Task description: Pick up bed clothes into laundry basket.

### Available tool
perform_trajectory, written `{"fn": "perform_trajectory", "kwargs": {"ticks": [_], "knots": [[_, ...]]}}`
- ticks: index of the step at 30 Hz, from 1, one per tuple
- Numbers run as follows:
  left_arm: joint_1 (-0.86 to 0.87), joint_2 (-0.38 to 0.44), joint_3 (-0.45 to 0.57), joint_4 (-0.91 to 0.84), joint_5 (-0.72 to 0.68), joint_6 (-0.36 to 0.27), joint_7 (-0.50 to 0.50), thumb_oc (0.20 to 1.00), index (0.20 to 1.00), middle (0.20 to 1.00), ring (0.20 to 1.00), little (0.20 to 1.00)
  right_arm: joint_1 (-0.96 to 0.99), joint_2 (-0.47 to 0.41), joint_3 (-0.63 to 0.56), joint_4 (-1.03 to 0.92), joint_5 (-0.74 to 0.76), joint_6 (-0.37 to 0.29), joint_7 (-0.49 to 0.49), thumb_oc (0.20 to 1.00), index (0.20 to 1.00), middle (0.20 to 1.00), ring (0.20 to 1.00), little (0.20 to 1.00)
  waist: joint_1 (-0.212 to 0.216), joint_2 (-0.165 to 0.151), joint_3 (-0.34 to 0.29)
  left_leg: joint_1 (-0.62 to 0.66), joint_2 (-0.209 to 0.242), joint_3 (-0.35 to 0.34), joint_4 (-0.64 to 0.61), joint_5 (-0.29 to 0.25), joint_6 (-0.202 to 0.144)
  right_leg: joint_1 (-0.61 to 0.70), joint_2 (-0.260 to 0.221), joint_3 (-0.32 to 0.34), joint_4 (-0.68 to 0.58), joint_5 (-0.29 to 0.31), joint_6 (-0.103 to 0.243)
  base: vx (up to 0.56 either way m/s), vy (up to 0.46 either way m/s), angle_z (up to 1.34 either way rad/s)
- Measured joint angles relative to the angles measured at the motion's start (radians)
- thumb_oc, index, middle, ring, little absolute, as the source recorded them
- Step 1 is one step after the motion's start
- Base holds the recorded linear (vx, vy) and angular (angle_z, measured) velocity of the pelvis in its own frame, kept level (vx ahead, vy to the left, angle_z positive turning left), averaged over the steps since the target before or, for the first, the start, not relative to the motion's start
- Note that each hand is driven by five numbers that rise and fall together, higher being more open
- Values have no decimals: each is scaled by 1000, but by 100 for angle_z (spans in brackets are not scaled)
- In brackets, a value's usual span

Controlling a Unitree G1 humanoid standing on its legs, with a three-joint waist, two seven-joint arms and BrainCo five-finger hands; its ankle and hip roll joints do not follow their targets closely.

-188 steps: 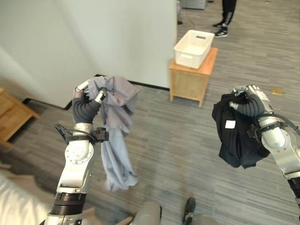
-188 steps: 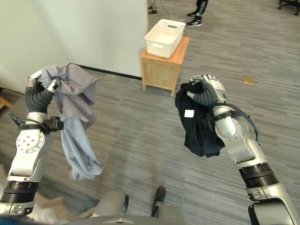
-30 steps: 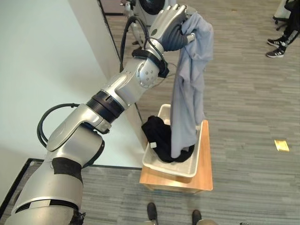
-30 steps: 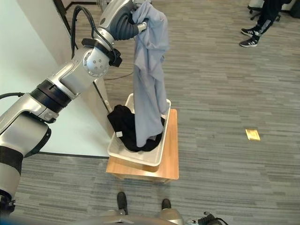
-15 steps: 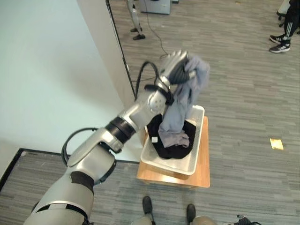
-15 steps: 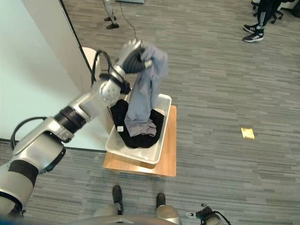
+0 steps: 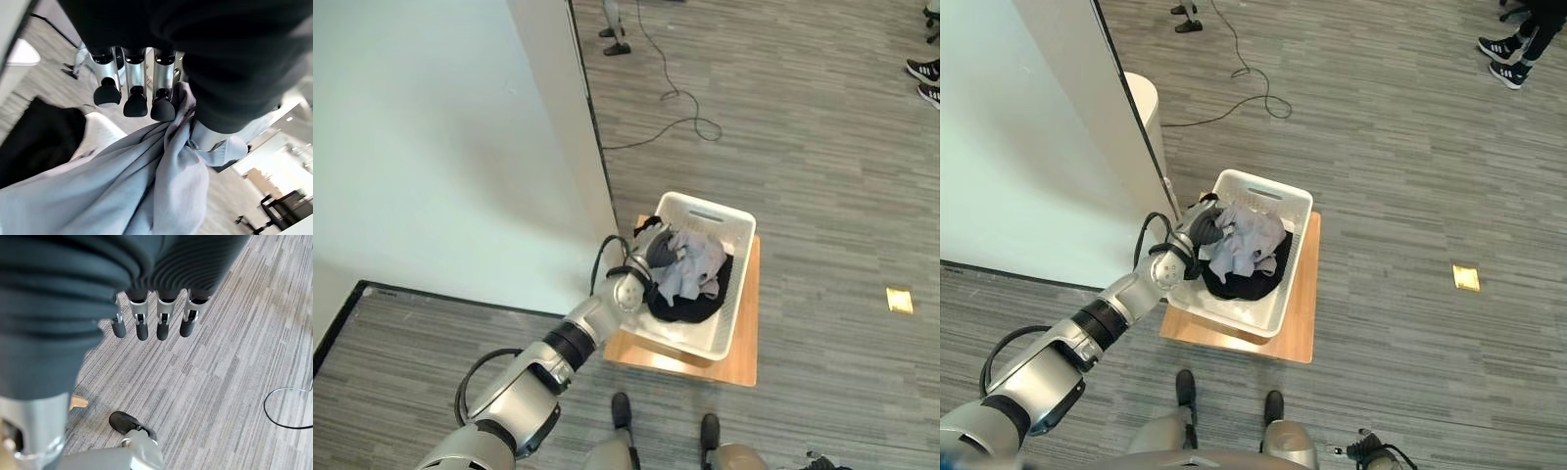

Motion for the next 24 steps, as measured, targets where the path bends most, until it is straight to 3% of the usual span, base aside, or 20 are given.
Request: {"fn": "perform_trajectory", "kwargs": {"ticks": [3, 4, 5, 15, 19, 21, 24], "knots": [[2, -44, -3, 73, 8, 11, 1, 200, 200, 200, 200, 200, -8, 2, 1, 3, 6, 0, -11, 1000, 1000, 1000, 1000, 1000, -1, 0, 0, -19, 1, 2, 0, 1, 2, -21, 0, 3, 0, 1, -1, -6, 5, -2], [4, -50, -10, 77, 8, 17, 1, 413, 413, 413, 413, 413, -16, 5, 1, 10, 7, 0, -12, 1000, 1000, 1000, 1000, 1000, -3, -2, 1, -22, 0, 4, 0, 2, 2, -26, 0, 6, 0, 3, -1, -14, 14, -7], [4, -50, -22, 77, 8, 20, 0, 1000, 1000, 1000, 1000, 1000, -18, 9, 1, 12, 7, 0, -13, 1000, 1000, 1000, 1000, 1000, -3, -3, 3, -22, 0, 6, 0, 2, 3, -27, -1, 8, 1, 4, -1, -14, 20, -7], [-4, -41, -19, -7, 5, 20, 0, 1000, 1000, 1000, 1000, 1000, -36, 31, 1, 8, 15, -1, -14, 1000, 1000, 1000, 1000, 1000, -4, -3, 5, -22, 1, 27, 0, 0, 5, -37, -4, 27, 1, 4, 0, 1, 5, -6], [-3, 1, 24, -180, -60, 8, -2, 1000, 1000, 1000, 1000, 1000, -65, 24, -3, -31, 16, 3, -19, 1000, 1000, 1000, 1000, 1000, -2, -1, 6, 6, 0, 25, 0, 0, 5, -3, -5, 22, 1, 3, 0, 29, -24, 1], [19, 26, 73, -285, -145, -9, -6, 1000, 1000, 1000, 1000, 1000, -92, 1, -13, -79, 15, 7, -22, 1000, 1000, 1000, 1000, 1000, -3, 3, 8, 22, 0, 25, 0, 0, 5, 12, -5, 22, 0, 3, 0, 37, -50, 0], [91, 44, 186, -447, -298, -41, -11, 1000, 1000, 1000, 1000, 1000, -191, -125, 28, -201, -8, 33, -37, 1000, 1000, 1000, 1000, 1000, 7, 21, 4, 33, -1, 18, 0, -3, 7, 28, -5, 15, -2, 3, 0, 41, -50, 7]]}}
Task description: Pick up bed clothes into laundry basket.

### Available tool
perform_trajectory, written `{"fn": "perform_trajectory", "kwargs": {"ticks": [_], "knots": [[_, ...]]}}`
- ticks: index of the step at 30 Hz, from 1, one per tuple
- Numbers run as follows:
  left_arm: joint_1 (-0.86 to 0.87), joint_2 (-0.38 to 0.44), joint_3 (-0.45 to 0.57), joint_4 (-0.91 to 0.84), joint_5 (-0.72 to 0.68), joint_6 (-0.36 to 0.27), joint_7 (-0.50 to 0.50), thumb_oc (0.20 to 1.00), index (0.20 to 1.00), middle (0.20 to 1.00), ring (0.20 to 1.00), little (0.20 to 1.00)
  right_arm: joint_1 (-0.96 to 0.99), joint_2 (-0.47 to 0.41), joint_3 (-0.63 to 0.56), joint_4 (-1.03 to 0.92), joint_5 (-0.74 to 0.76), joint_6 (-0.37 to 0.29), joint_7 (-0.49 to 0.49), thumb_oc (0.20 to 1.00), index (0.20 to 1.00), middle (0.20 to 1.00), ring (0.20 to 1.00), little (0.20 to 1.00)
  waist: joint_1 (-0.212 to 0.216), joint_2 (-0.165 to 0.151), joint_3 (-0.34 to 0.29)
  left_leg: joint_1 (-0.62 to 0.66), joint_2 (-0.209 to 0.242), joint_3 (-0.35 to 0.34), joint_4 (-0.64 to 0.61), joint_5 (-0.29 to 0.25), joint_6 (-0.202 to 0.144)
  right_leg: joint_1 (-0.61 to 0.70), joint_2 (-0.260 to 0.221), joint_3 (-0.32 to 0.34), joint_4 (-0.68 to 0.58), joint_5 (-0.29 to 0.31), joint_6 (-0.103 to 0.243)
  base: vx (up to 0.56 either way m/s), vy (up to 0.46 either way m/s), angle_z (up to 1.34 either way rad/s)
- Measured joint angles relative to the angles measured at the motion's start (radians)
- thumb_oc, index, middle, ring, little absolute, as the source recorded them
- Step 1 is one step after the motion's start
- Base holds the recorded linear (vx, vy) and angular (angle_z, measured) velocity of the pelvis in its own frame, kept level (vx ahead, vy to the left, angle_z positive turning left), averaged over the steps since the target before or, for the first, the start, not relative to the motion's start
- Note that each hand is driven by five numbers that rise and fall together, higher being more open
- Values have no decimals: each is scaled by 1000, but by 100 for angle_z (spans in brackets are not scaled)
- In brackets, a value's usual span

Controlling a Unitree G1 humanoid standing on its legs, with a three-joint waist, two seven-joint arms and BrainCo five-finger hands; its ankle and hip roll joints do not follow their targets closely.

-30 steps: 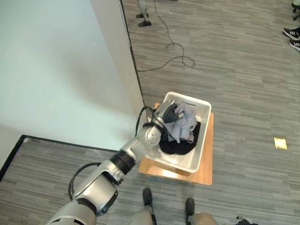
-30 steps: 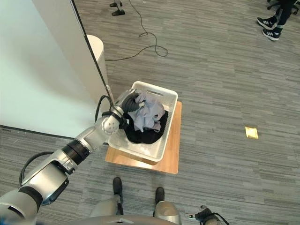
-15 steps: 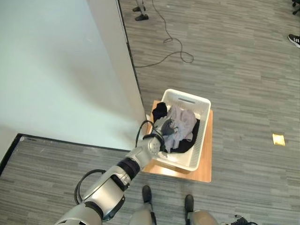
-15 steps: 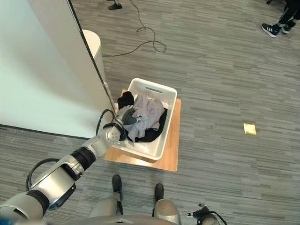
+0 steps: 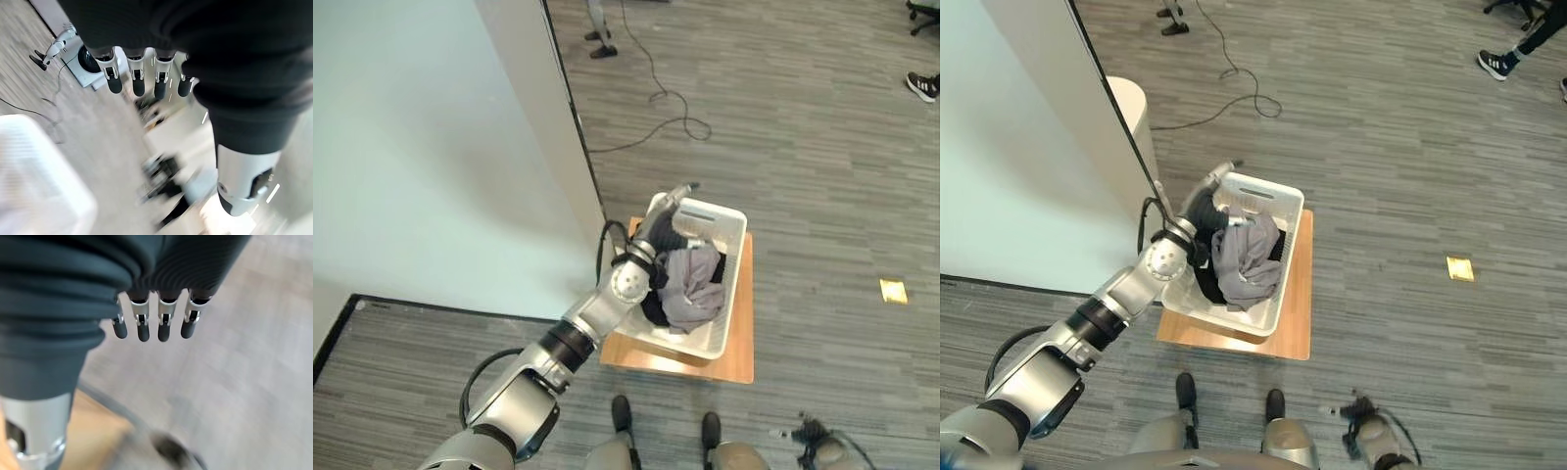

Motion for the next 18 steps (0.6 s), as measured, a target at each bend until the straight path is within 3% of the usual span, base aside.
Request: {"fn": "perform_trajectory", "kwargs": {"ticks": [1, 2, 4, 6, 7, 8, 9, 11, 13, 14, 16, 17, 18], "knots": [[171, 13, 93, -236, -168, -63, -13, 1000, 1000, 1000, 1000, 1000, -101, -246, -10, -244, -26, 5, -24, 1000, 1000, 1000, 1000, 1000, 42, 33, -4, 13, -2, -14, 0, 1, 1, 17, 0, -9, -1, 4, 1, 29, -32, 16], [209, 11, 98, -266, -196, -81, -18, 1000, 1000, 1000, 1000, 1000, -124, -302, -23, -269, -31, -12, -41, 1000, 1000, 1000, 1000, 1000, 56, 38, -7, 17, -1, -18, 0, 4, 4, 21, 2, -14, 2, 4, 1, 3, -29, 27], [282, 23, 105, -280, -274, -105, -40, 1000, 1000, 1000, 1000, 1000, -240, -400, -48, -309, -35, -27, -58, 1000, 1000, 1000, 1000, 1000, 113, 37, -13, 21, 2, -46, 0, 5, 4, 41, 10, -42, 1, 2, -1, -10, -70, 31], [384, 33, 144, -337, -351, -104, -86, 1000, 1000, 1000, 1000, 1000, -366, -491, -46, -441, -26, 6, -41, 1000, 1000, 1000, 1000, 1000, 130, 41, -15, 2, -12, -77, 0, 1, 0, 51, 14, -80, 2, -5, -3, -14, -53, 42], [431, 36, 145, -366, -387, -112, -103, 1000, 1000, 1000, 1000, 1000, -434, -545, -51, -478, -26, -17, -56, 1000, 1000, 1000, 1000, 1000, 131, 44, -18, 2, -14, -97, 1, 19, 12, 52, 7, -96, 4, -3, -2, 23, -66, 61], [466, 50, 145, -380, -419, -120, -119, 1000, 1000, 1000, 1000, 1000, -495, -572, -83, -497, -26, -39, -70, 1000, 1000, 1000, 1000, 1000, 151, 44, -18, 3, -14, -111, 1, 21, 12, 56, 8, -116, 13, -6, 1, 27, -72, 64], [540, 58, 181, -399, -488, -122, -151, 1000, 1000, 1000, 1000, 1000, -596, -603, -107, -537, -14, -54, -106, 1000, 1000, 1000, 1000, 1000, 203, 34, -16, 5, -16, -138, 1, 19, 10, 55, 9, -140, 50, -27, 5, 6, -60, 63], [582, 62, 196, -400, -545, -120, -158, 1000, 1000, 1000, 1000, 1000, -646, -604, -120, -551, 8, -81, -134, 1000, 1000, 1000, 1000, 1000, 216, 25, -14, 3, -14, -187, 1, 23, 11, 36, 7, -171, 131, -56, 11, -2, -30, 88], [596, 92, 210, -410, -611, -126, -208, 1000, 1000, 1000, 1000, 1000, -709, -593, -120, -556, 37, -117, -156, 1000, 1000, 1000, 1000, 1000, 244, 23, -12, -22, -15, -285, 8, 22, 23, -58, 9, -54, 350, -137, 47, 90, -91, 115], [591, 98, 216, -410, -633, -127, -222, 1000, 1000, 1000, 1000, 1000, -720, -593, -116, -556, 49, -124, -160, 1000, 1000, 1000, 1000, 1000, 261, 12, -10, -31, -29, -312, 19, 22, 23, -83, 13, 29, 393, -163, 43, 102, -155, 91], [585, 99, 244, -408, -678, -131, -235, 1000, 1000, 1000, 1000, 1000, -754, -592, -63, -559, 64, -126, -168, 1000, 1000, 1000, 1000, 1000, 266, 14, 0, -35, -55, -401, 35, 23, 20, -106, 89, 289, 448, -212, 2, -46, -166, 123], [572, 114, 249, -409, -683, -137, -237, 1000, 1000, 1000, 1000, 1000, -755, -591, -44, -571, 64, -126, -169, 1000, 1000, 1000, 1000, 1000, 269, 15, 2, -36, -71, -446, 38, 27, 16, -105, 118, 373, 422, -224, -20, -104, -187, 146], [566, 124, 260, -409, -689, -147, -244, 1000, 1000, 1000, 1000, 1000, -752, -584, -72, -576, 81, -137, -175, 1000, 1000, 1000, 1000, 1000, 266, 20, 5, -41, -76, -487, 40, 38, 0, -107, 138, 412, 393, -218, -35, -85, -185, 126]]}}
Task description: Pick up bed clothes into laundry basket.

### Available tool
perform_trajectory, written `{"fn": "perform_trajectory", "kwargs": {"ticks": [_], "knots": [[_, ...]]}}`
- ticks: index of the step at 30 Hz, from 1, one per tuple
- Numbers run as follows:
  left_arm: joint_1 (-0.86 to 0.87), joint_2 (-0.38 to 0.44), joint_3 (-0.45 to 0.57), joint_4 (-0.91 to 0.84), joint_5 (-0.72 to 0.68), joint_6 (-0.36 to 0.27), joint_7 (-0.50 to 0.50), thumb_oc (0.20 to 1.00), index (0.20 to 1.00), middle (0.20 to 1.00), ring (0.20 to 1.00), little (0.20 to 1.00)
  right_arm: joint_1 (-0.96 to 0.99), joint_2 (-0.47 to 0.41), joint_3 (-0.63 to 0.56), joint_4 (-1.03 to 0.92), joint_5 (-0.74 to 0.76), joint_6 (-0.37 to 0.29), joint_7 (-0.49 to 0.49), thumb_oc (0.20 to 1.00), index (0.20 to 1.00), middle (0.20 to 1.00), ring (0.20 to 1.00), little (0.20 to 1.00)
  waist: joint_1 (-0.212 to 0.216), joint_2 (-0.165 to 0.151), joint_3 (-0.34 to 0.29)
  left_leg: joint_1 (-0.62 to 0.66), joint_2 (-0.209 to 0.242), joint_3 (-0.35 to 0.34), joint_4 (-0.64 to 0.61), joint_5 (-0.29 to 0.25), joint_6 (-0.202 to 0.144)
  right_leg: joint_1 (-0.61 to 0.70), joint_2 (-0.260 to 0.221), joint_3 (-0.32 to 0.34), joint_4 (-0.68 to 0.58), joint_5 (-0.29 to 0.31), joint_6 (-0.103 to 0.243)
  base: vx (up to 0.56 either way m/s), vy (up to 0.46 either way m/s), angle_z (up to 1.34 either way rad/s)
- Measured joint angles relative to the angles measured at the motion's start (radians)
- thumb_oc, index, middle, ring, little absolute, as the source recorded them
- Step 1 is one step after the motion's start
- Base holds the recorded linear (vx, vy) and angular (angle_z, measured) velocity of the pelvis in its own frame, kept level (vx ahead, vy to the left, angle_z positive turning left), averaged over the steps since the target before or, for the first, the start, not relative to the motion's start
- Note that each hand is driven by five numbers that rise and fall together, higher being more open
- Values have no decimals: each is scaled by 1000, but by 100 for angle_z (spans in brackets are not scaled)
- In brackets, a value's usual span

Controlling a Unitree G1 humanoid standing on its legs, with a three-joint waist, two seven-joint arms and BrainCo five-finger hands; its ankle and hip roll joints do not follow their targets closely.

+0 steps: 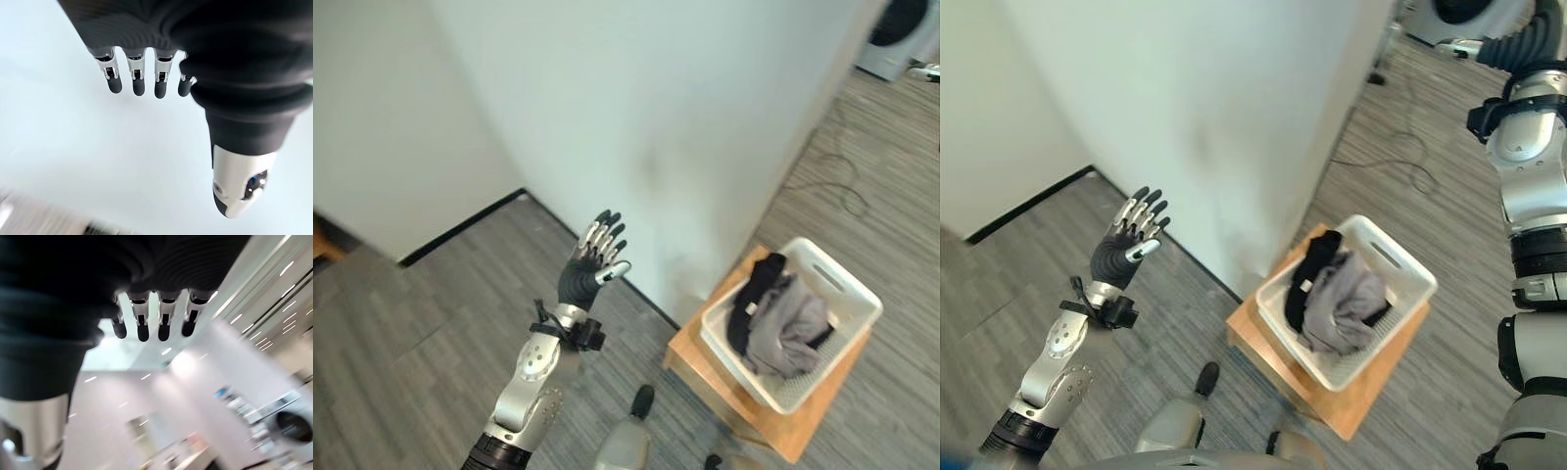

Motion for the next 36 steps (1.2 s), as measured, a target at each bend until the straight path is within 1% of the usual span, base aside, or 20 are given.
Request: {"fn": "perform_trajectory", "kwargs": {"ticks": [1, 2, 3, 6, 8, 9, 11, 12, 13, 16, 19, 21, 23, 24, 25, 26, 27, 28, 29, 36], "knots": [[11, -2, 20, -16, 0, -8, 5, 1000, 1000, 1000, 1000, 1000, 49, 4, -25, -81, -2, 18, 12, 1000, 1000, 1000, 1000, 1000, -26, 5, 5, -6, -2, -10, 2, 0, -4, -2, 24, 30, -35, 14, -10, -220, -296, 103], [79, -1, 117, -29, 3, -32, 31, 1000, 1000, 1000, 1000, 1000, 258, 285, -143, -386, -69, -46, -35, 1000, 1000, 1000, 1000, 1000, -48, 37, -10, 9, 64, 70, -23, 1, -2, 2, 22, -65, -71, 47, -51, -402, -315, 61], [89, -39, 127, -45, 12, -32, 40, 1000, 1000, 1000, 1000, 1000, 338, 401, -131, -450, -95, -32, -47, 1000, 1000, 1000, 1000, 1000, -26, 78, -17, -19, 84, 77, -6, -15, -10, -2, 44, -106, -76, 59, -49, -315, -254, 33], [204, -208, 246, -217, 101, -66, 105, 1000, 1000, 1000, 1000, 1000, 1003, 657, -106, -779, -249, -85, 25, 1000, 1000, 1000, 1000, 1000, -30, 62, 8, -37, 109, 147, 34, -42, -23, 53, 19, -171, -171, 96, -93, -312, -135, 68], [273, -195, 246, -158, 157, -104, 167, 1000, 1000, 1000, 1000, 1000, 1194, 479, 65, -647, -312, -65, 90, 1000, 1000, 1000, 1000, 1000, -81, 142, 16, -34, 105, 142, 27, 27, -52, 82, 42, -238, -174, 98, -81, -454, -110, 123], [225, -186, 188, -108, 168, -99, 179, 1000, 1000, 1000, 1000, 1000, 1220, 475, 46, -619, -313, -63, 80, 1000, 1000, 1000, 1000, 1000, -147, 121, 30, -56, 75, 158, 25, 117, -52, 80, 6, -284, -170, 101, -88, -287, -99, 146], [259, -180, 136, -120, 190, -99, 179, 1000, 1000, 1000, 1000, 1000, 1154, 472, 67, -626, -315, -72, 88, 1000, 1000, 1000, 1000, 1000, -132, 109, 39, -58, 68, 286, -30, 212, -25, 49, 34, -287, -131, 92, -96, -269, -105, 95], [282, -164, 127, -152, 190, -101, 184, 1000, 1000, 1000, 1000, 1000, 1128, 463, 63, -658, -315, -83, 80, 1000, 1000, 1000, 1000, 1000, -137, 117, 28, -76, 108, 299, -51, 46, -180, 43, 66, -336, -143, 92, -126, -164, -93, 79], [251, -125, 123, -132, 198, -117, 178, 1000, 1000, 1000, 1000, 1000, 1075, 478, 40, -666, -315, -115, 63, 1000, 1000, 1000, 1000, 1000, -154, 65, 70, -122, 103, 365, 61, -12, -66, 51, 23, -398, -188, 108, -144, -146, -95, 79], [210, -66, 132, -53, 197, -117, 184, 1000, 1000, 1000, 1000, 1000, 1026, 529, 42, -701, -315, -136, 47, 1000, 1000, 1000, 1000, 1000, -175, -106, 57, -145, 45, 525, 442, -107, -33, 104, -108, -473, -287, 168, -139, -118, -33, 100], [182, -88, 132, -37, 197, -122, 178, 1000, 1000, 1000, 1000, 1000, 1007, 522, 61, -729, -315, -150, 24, 1000, 1000, 1000, 1000, 1000, -268, -69, 36, -3, 164, 646, 559, -196, -31, 183, -134, -610, -307, 166, -121, -93, 30, 127], [172, -120, 119, -50, 196, -129, 176, 1000, 1000, 1000, 1000, 1000, 1008, 481, 60, -735, -316, -163, 16, 1000, 1000, 1000, 1000, 1000, -302, 9, 0, 78, 237, 705, 473, -199, -39, 155, -155, -689, -274, 156, -83, -117, 116, 127], [123, -146, 70, -20, 190, -121, 176, 1000, 1000, 1000, 1000, 1000, 1049, 462, 50, -728, -321, -156, 10, 1000, 1000, 1000, 1000, 1000, -377, 28, -12, 135, 302, 926, 394, -183, -31, 215, -194, -831, -248, 159, -65, -117, 110, 214], [111, -187, 50, -19, 189, -123, 168, 1000, 1000, 1000, 1000, 1000, 1053, 428, 40, -718, -326, -156, 5, 1000, 1000, 1000, 1000, 1000, -385, 69, -16, 147, 323, 932, 330, -65, 101, 179, -224, -846, -116, 133, -84, -107, 185, 196], [116, -203, 38, -24, 187, -125, 168, 1000, 1000, 1000, 1000, 1000, 1038, 416, 46, -691, -339, -159, 6, 1000, 1000, 1000, 1000, 1000, -377, 80, -25, 159, 307, 932, 288, -63, 99, 114, -257, -828, -2, 83, -59, -135, 276, 203], [128, -181, 38, -62, 168, -123, 153, 1000, 1000, 1000, 1000, 1000, 1023, 437, 28, -659, -351, -165, 8, 1000, 1000, 1000, 1000, 1000, -391, 91, -70, 111, 265, 967, 151, -42, 101, 66, -193, -844, -242, 98, -57, -31, 231, 202], [108, -142, 44, -80, 159, -123, 137, 1000, 1000, 1000, 1000, 1000, 1018, 445, 5, -664, -351, -165, 5, 1000, 1000, 1000, 1000, 1000, -387, 51, -67, 115, 205, 988, 87, -37, 112, 67, -208, -841, -356, 217, -81, -37, 234, 237], [96, -129, 51, -72, 156, -122, 123, 1000, 1000, 1000, 1000, 1000, 1002, 454, -13, -642, -352, -164, 7, 1000, 1000, 1000, 1000, 1000, -382, 37, -65, 122, 190, 985, 78, -91, 72, 82, -227, -843, -344, 299, -10, -75, 261, 152], [124, -115, 54, -54, 148, -118, 114, 1000, 1000, 1000, 1000, 1000, 967, 482, -21, -601, -349, -143, 10, 1000, 1000, 1000, 1000, 1000, -336, 39, -58, 129, 194, 974, 86, -122, 29, 96, -243, -873, -290, 298, -21, -87, 264, 101], [208, -106, 129, -22, 151, -97, 102, 1000, 1000, 1000, 1000, 1000, 887, 539, 100, -598, -353, -143, 51, 1000, 1000, 1000, 1000, 1000, -260, -1, -62, 187, 86, 845, 52, -150, 77, 95, -447, -936, 56, 220, 20, -55, 157, 84]]}}
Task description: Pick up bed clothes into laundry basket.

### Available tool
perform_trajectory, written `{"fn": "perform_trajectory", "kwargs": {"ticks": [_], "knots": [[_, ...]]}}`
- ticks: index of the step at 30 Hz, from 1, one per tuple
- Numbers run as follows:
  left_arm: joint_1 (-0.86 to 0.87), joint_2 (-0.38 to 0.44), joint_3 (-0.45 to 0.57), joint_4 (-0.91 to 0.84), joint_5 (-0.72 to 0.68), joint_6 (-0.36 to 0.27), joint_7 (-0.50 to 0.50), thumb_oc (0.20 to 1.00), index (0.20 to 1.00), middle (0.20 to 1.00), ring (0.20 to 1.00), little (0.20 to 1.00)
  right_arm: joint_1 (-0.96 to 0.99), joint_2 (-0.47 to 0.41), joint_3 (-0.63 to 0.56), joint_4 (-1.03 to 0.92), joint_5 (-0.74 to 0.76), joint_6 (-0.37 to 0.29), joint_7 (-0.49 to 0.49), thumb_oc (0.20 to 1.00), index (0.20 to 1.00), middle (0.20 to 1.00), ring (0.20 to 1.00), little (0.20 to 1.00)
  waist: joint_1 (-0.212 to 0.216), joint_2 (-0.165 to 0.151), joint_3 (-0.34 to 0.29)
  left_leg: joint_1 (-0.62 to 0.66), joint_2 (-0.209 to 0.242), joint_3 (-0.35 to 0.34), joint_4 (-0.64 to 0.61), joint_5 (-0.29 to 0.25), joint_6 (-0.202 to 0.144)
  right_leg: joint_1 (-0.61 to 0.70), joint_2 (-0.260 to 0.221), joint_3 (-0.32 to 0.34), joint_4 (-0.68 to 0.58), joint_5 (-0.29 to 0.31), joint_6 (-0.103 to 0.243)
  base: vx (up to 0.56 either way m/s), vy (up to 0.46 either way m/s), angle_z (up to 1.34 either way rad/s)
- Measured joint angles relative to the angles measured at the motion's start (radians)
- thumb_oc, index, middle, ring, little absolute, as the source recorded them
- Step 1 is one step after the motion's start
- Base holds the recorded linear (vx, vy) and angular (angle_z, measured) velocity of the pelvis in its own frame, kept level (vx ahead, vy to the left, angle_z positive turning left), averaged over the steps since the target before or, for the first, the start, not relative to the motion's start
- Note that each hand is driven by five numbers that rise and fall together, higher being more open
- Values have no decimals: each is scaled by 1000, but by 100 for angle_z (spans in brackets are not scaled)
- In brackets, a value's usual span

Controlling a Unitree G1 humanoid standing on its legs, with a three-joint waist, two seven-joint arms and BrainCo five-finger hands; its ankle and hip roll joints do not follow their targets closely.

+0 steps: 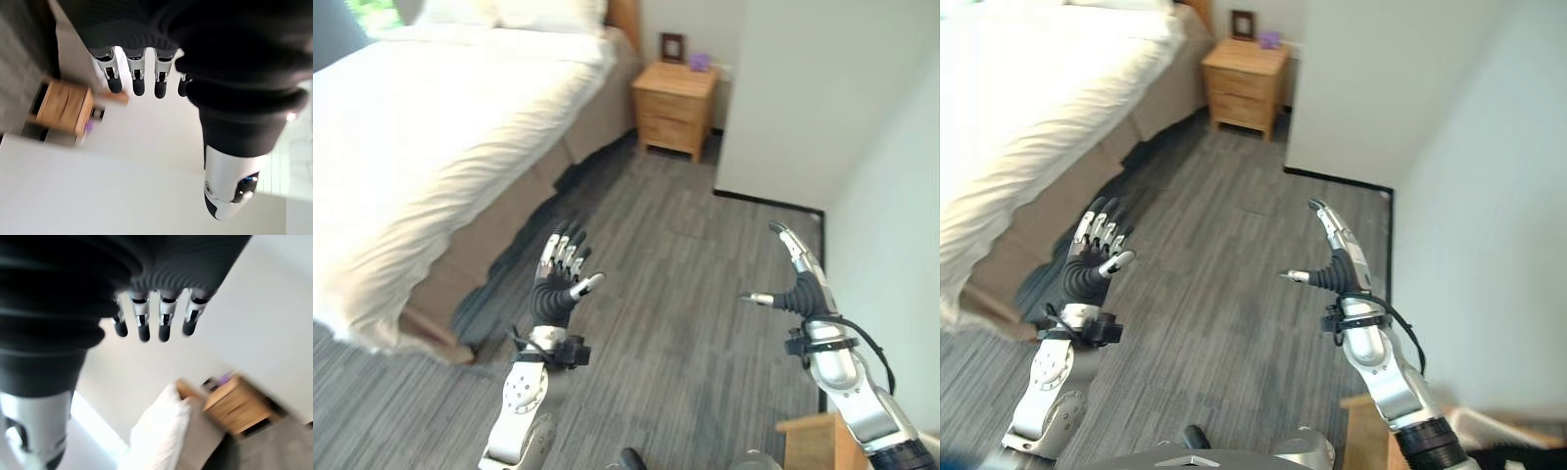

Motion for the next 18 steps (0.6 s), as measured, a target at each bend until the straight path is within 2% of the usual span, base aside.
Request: {"fn": "perform_trajectory", "kwargs": {"ticks": [1, 2, 3, 4, 5, 6, 7, 8, 9, 10, 11, 12, 13, 14, 16, 17, 18], "knots": [[-13, 8, 33, 18, 27, -2, 6, 1000, 1000, 1000, 1000, 1000, -5, 20, 22, 9, 1, 0, 7, 1000, 1000, 1000, 1000, 1000, 15, -27, 11, -3, -25, -69, 4, -8, 23, -6, -51, 15, 85, 76, 43, -15, 34, 117], [-26, 7, 32, 42, 43, -1, 12, 1000, 1000, 1000, 1000, 1000, 5, 26, 34, 21, 1, 5, 9, 1000, 1000, 1000, 1000, 1000, 5, -29, 18, 1, -36, -111, 4, -8, 24, -21, -79, 40, 142, 64, 65, -54, -11, 132], [-28, 11, 36, 48, 47, 1, 25, 1000, 1000, 1000, 1000, 1000, 16, 28, 47, 27, 0, 12, 23, 1000, 1000, 1000, 1000, 1000, -8, -45, 12, -10, -44, -124, 1, 0, 29, -42, -82, 102, 139, 37, 99, 30, -34, 120], [-22, 5, 32, 59, 55, -2, 38, 1000, 1000, 1000, 1000, 1000, 26, 31, 42, 29, 1, 9, 32, 1000, 1000, 1000, 1000, 1000, 4, -33, 21, -42, -37, -210, 12, 6, 36, -65, -7, 216, 42, -17, 86, 110, 48, 83], [-25, 2, 30, 63, 56, -2, 39, 1000, 1000, 1000, 1000, 1000, 30, 32, 41, 30, 1, 8, 31, 1000, 1000, 1000, 1000, 1000, 2, -30, 23, -46, -35, -216, 16, 6, 36, -64, 8, 232, 33, -27, 81, 155, 74, 187], [-66, -21, 2, 131, 57, 3, 51, 1000, 1000, 1000, 1000, 1000, 81, 21, 30, 39, 4, 17, 26, 1000, 1000, 1000, 1000, 1000, -41, 16, 32, -83, 0, -340, 2, 22, 44, -30, 184, 426, -141, -102, 36, 192, 207, 219], [-54, -12, 3, 156, 63, 9, 59, 1000, 1000, 1000, 1000, 1000, 75, 15, 34, 63, 2, 23, 37, 1000, 1000, 1000, 1000, 1000, -38, 3, 40, -82, -22, -388, -32, 54, 63, -49, 234, 570, -231, -98, 42, 173, 139, 266], [-59, -24, 16, 183, 75, 15, 60, 1000, 1000, 1000, 1000, 1000, 76, 21, 28, 73, 3, 24, 34, 1000, 1000, 1000, 1000, 1000, -43, 5, 49, -97, -40, -461, -14, 69, 53, -56, 283, 667, -240, -130, 28, 238, 175, 192], [-55, -34, 25, 209, 90, 16, 68, 1000, 1000, 1000, 1000, 1000, 71, 21, 29, 91, 9, 30, 32, 1000, 1000, 1000, 1000, 1000, -65, 25, 67, -96, -47, -539, -19, 75, 53, -57, 359, 791, -235, -140, -5, 141, 84, 177], [-59, -36, 26, 213, 95, 20, 73, 1000, 1000, 1000, 1000, 1000, 63, 20, 33, 94, 12, 39, 35, 1000, 1000, 1000, 1000, 1000, -68, 30, 74, -91, -50, -578, -43, 86, 70, -87, 409, 813, -213, -143, -36, 91, 42, 162], [-53, -34, 28, 222, 110, 19, 77, 1000, 1000, 1000, 1000, 1000, 41, 26, 44, 98, 29, 41, 39, 1000, 1000, 1000, 1000, 1000, -65, 37, 86, -98, -48, -614, -44, 89, 74, -108, 477, 919, -205, -141, -46, 53, -27, 127], [-47, -29, 28, 234, 122, 21, 77, 1000, 1000, 1000, 1000, 1000, 30, 29, 51, 97, 57, 42, 44, 1000, 1000, 1000, 1000, 1000, -62, 44, 95, -104, -51, -619, -48, 80, 88, -116, 509, 957, -229, -136, -53, 33, -65, 128], [-37, -7, 25, 243, 133, 26, 76, 1000, 1000, 1000, 1000, 1000, 23, 51, 58, 94, 93, 42, 58, 1000, 1000, 1000, 1000, 1000, -62, -3, 87, -77, -78, -593, -71, 75, 85, -123, 486, 939, -281, -103, -66, 66, -99, 180], [-16, -6, 31, 245, 149, 43, 77, 1000, 1000, 1000, 1000, 1000, -12, 58, 71, 101, 169, 42, 94, 1000, 1000, 1000, 1000, 1000, -57, -29, 99, -57, -89, -509, -94, 77, 53, -133, 432, 856, -242, 7, -67, 98, -83, 154], [25, -18, 45, 237, 167, 44, 76, 1000, 1000, 1000, 1000, 1000, -40, 61, 75, 104, 230, 42, 128, 1000, 1000, 1000, 1000, 1000, -20, -3, 89, -32, -63, -458, -94, 51, 13, -129, 423, 841, -278, 7, -67, 122, -82, 62], [42, -35, 56, 237, 167, 44, 76, 1000, 1000, 1000, 1000, 1000, -58, 60, 76, 111, 253, 43, 141, 1000, 1000, 1000, 1000, 1000, -10, 22, 80, -1, -41, -441, -94, 40, -4, -127, 429, 819, -295, 9, -66, 113, -94, 11], [57, -55, 73, 237, 167, 44, 75, 1000, 1000, 1000, 1000, 1000, -75, 59, 75, 121, 273, 43, 154, 1000, 1000, 1000, 1000, 1000, -13, 34, 75, 29, -20, -426, -94, 32, -24, -128, 443, 806, -298, 22, -59, 65, -66, 30]]}}
